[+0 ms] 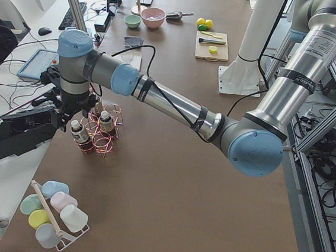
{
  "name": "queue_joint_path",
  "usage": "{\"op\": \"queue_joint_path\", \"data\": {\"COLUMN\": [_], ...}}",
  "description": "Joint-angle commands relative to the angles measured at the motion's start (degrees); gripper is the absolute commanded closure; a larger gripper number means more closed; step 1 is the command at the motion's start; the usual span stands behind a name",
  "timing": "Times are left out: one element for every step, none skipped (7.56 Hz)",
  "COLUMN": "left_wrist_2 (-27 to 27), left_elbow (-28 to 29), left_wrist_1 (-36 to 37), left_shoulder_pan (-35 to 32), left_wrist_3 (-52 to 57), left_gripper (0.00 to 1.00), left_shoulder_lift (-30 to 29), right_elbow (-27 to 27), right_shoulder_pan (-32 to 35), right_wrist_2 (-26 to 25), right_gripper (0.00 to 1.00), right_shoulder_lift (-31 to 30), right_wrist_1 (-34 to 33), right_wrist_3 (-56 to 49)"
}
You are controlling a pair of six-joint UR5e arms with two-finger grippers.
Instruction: Take tea from basket to plate
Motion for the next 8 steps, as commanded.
{"op": "queue_joint_path", "data": {"left_wrist_2": [0.8,4.2,6.4,6.7,5.9,4.8,4.5,4.5], "left_elbow": [-1.3,-2.8,-5.3,-5.5,-5.3,-5.3,-5.1,-5.5], "left_wrist_1": [-0.2,-0.2,0.0,0.0,-0.3,-0.4,-0.6,-1.5], "left_shoulder_pan": [4.5,6.5,9.8,10.7,12.0,13.5,14.0,15.6], "left_wrist_3": [0.1,0.8,2.3,2.7,3.9,6.9,9.1,10.4], "left_gripper": [0.08,0.06,0.06,0.05,0.05,0.05,0.05,0.05], "left_shoulder_lift": [-2.4,-3.5,-4.2,-4.5,-4.4,-4.2,-3.8,-3.9], "right_elbow": [-0.1,-0.1,-0.1,-0.1,-0.1,-0.1,-0.1,-0.1], "right_shoulder_pan": [0.0,0.0,0.0,0.0,0.0,0.0,0.0,0.0], "right_wrist_2": [0.0,0.0,0.0,0.0,-0.1,-0.2,-0.2,-0.2], "right_gripper": [0.00,0.00,0.00,0.00,0.00,0.00,0.00,0.00], "right_shoulder_lift": [0.0,0.0,0.0,0.0,-0.1,-0.1,0.0,0.0], "right_wrist_1": [0.0,0.0,0.0,0.0,0.0,0.0,0.0,0.0], "right_wrist_3": [0.0,0.0,0.0,0.1,0.1,0.0,0.1,0.1]}}
